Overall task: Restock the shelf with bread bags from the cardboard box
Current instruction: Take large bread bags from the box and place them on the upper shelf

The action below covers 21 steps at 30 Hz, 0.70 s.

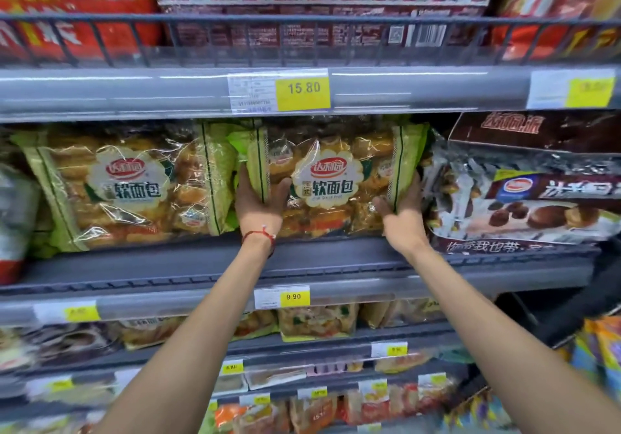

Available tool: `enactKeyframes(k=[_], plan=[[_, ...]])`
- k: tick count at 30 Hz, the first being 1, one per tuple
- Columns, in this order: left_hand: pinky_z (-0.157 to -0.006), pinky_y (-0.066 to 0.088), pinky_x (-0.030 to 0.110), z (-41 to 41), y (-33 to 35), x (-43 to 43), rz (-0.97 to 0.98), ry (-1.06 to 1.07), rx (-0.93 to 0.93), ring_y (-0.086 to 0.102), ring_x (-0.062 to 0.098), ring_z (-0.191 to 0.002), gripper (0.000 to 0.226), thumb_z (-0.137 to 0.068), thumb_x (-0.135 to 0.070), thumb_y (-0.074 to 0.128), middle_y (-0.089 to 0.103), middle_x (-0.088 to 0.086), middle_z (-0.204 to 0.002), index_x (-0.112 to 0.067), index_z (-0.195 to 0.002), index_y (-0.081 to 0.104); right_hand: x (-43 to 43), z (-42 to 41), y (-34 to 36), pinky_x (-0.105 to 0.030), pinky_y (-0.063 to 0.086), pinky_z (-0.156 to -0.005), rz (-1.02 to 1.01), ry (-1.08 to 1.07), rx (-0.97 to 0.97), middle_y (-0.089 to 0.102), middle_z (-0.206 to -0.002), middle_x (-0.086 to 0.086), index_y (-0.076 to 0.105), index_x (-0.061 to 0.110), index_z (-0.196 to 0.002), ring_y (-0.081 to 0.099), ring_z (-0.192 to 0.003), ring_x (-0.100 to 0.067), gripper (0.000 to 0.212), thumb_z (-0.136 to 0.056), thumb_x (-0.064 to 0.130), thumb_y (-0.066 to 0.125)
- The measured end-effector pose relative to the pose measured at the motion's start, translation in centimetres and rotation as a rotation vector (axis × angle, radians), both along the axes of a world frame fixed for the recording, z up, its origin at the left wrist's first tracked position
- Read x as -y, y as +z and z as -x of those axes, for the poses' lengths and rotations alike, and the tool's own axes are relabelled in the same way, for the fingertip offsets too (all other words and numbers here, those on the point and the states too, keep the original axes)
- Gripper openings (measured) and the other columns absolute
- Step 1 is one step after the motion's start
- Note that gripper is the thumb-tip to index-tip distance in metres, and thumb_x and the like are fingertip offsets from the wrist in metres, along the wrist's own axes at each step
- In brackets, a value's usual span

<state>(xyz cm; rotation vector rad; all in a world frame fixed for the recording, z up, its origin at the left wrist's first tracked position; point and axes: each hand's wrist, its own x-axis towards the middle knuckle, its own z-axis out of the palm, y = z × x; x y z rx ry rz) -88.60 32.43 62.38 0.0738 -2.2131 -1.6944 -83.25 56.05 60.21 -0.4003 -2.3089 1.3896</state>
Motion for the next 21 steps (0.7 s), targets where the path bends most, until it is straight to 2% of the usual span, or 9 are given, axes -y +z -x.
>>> enactKeyframes(k=[3,7,8,10,12,13,16,19,21], plan=[[-0.115,0.022,0.022,-1.0,-0.1,-0.1,-0.058,0.029,-0.009,0.025,0.019,-0.149,0.1,-0.081,-0.043,0.077,0.029,0.006,-0.161,-0.011,-0.157,0.02,0.1,-0.6,0.4,-0.04,0.025,-0.122,-0.035,-0.028,0.0,0.025,-0.167,-0.009,0.001,0.022,-0.164,0.032,-0.149,-0.031,0.093,-0.098,0.036,0.065],[-0.117,0.023,0.028,-2.5,-0.2,0.5,0.009,0.019,0.042,0.029,0.024,-0.147,0.096,-0.086,-0.04,0.073,0.028,0.007,-0.161,-0.021,-0.158,0.012,1.2,-1.7,1.0,-0.042,0.04,-0.113,-0.105,-0.099,0.082,0.04,-0.157,-0.015,0.026,0.004,-0.155,0.048,-0.126,-0.025,0.087,-0.09,0.045,0.067],[-0.119,0.027,0.035,-2.8,-0.2,0.6,0.044,0.014,0.064,0.034,0.027,-0.145,0.098,-0.086,-0.043,0.072,0.032,0.009,-0.159,-0.024,-0.158,0.01,1.8,-2.3,1.3,-0.042,0.035,-0.116,-0.104,-0.106,0.074,0.037,-0.158,-0.016,0.024,0.004,-0.156,0.044,-0.131,-0.027,0.086,-0.091,0.04,0.068],[-0.114,0.038,0.047,-3.6,-0.2,1.0,0.101,0.01,0.103,0.047,0.035,-0.135,0.101,-0.081,-0.048,0.069,0.045,0.017,-0.15,-0.027,-0.157,0.007,3.1,-3.4,1.3,-0.044,0.019,-0.125,-0.08,-0.097,0.079,0.019,-0.165,-0.018,0.012,0.006,-0.16,0.022,-0.15,-0.032,0.086,-0.097,0.029,0.066],[-0.111,0.041,0.048,-4.5,-0.4,1.4,0.126,-0.01,0.122,0.05,0.033,-0.13,0.097,-0.077,-0.046,0.067,0.049,0.013,-0.146,-0.026,-0.156,0.014,4.4,-4.6,1.3,-0.047,0.013,-0.127,-0.052,-0.075,0.11,0.006,-0.169,-0.017,0.012,0.005,-0.159,0.006,-0.156,-0.032,0.081,-0.101,0.031,0.062],[-0.112,0.04,0.047,-5.0,-0.5,1.5,0.129,-0.024,0.123,0.05,0.031,-0.131,0.092,-0.077,-0.046,0.067,0.05,0.011,-0.145,-0.023,-0.154,0.022,5.1,-5.2,1.1,-0.047,0.013,-0.127,-0.033,-0.064,0.105,0.004,-0.169,-0.013,0.013,0.008,-0.16,0.005,-0.157,-0.03,0.08,-0.101,0.032,0.061],[-0.115,0.035,0.044,-6.7,-0.4,2.0,0.124,-0.066,0.111,0.044,0.027,-0.133,0.074,-0.087,-0.033,0.07,0.043,0.01,-0.146,-0.014,-0.149,0.033,7.5,-7.4,1.1,-0.041,0.02,-0.124,0.012,-0.039,0.057,0.013,-0.167,0.0,0.023,0.017,-0.159,0.015,-0.154,-0.021,0.07,-0.101,0.028,0.062],[-0.109,0.032,0.029,-8.0,-0.4,2.9,0.117,-0.09,0.065,0.044,0.02,-0.126,0.066,-0.093,-0.021,0.065,0.037,0.007,-0.147,-0.014,-0.15,0.032,10.1,-9.5,1.1,-0.035,0.025,-0.12,0.005,-0.042,0.01,0.026,-0.159,0.006,0.036,0.023,-0.153,0.027,-0.148,-0.016,0.056,-0.102,0.024,0.06],[-0.112,0.034,0.034,-8.7,-0.5,3.8,0.09,-0.149,0.032,0.043,0.02,-0.131,0.061,-0.093,-0.019,0.064,0.038,0.005,-0.147,-0.015,-0.147,0.036,11.9,-10.7,1.0,-0.04,0.034,-0.118,-0.001,-0.068,-0.003,0.035,-0.152,0.007,0.042,0.025,-0.148,0.038,-0.139,-0.018,0.048,-0.103,0.024,0.059]])
